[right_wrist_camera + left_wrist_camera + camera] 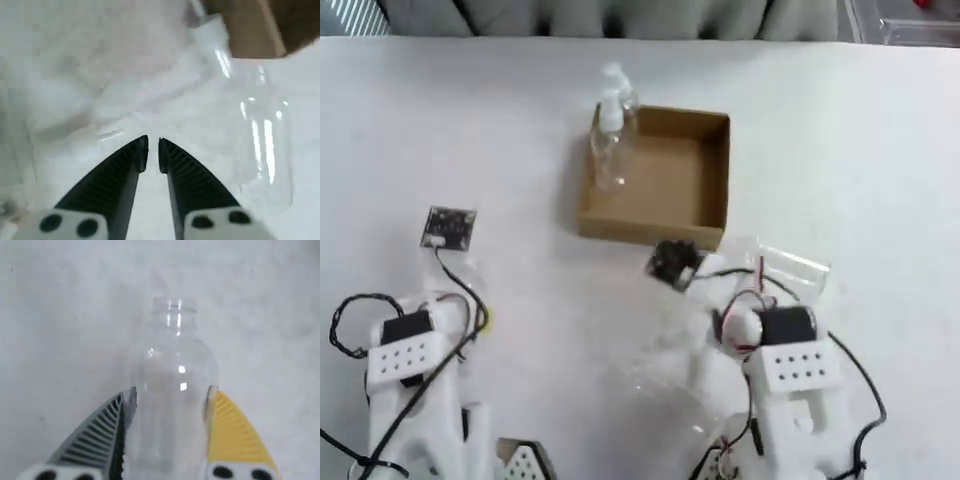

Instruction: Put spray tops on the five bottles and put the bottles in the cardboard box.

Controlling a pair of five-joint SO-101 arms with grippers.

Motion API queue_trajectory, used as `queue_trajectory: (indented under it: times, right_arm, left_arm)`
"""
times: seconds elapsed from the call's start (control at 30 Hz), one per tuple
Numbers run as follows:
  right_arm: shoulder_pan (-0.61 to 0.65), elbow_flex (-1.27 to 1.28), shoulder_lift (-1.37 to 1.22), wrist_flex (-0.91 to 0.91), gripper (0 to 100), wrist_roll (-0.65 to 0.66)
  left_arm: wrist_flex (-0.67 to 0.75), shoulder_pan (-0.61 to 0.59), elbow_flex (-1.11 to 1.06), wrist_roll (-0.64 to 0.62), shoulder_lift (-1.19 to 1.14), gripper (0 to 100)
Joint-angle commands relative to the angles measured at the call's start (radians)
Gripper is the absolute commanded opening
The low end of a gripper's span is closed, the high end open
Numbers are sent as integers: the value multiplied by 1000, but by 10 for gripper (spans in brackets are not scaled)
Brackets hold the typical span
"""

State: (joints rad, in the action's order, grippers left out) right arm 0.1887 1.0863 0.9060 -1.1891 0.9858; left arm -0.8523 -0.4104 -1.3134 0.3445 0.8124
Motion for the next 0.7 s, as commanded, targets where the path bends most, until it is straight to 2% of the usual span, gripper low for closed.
queue_trajectory:
  times: [0.0,0.1,0.27,0.37,0.53,0.67]
  right_arm:
    - [70,-57,-30,-30,121,86]
    - [143,-57,-30,-30,173,106]
    - [266,-8,-39,-42,176,238]
    - [278,21,-41,-28,184,287]
    - [278,46,-41,-22,271,333]
    - [274,60,-42,-5,272,374]
  left_arm:
    - [38,-7,6,-9,31,20]
    - [40,-5,6,-9,31,20]
    - [40,-5,6,-9,31,20]
    - [40,-5,6,-9,31,20]
    - [63,-2,5,-9,31,20]
    - [63,-2,5,-9,31,20]
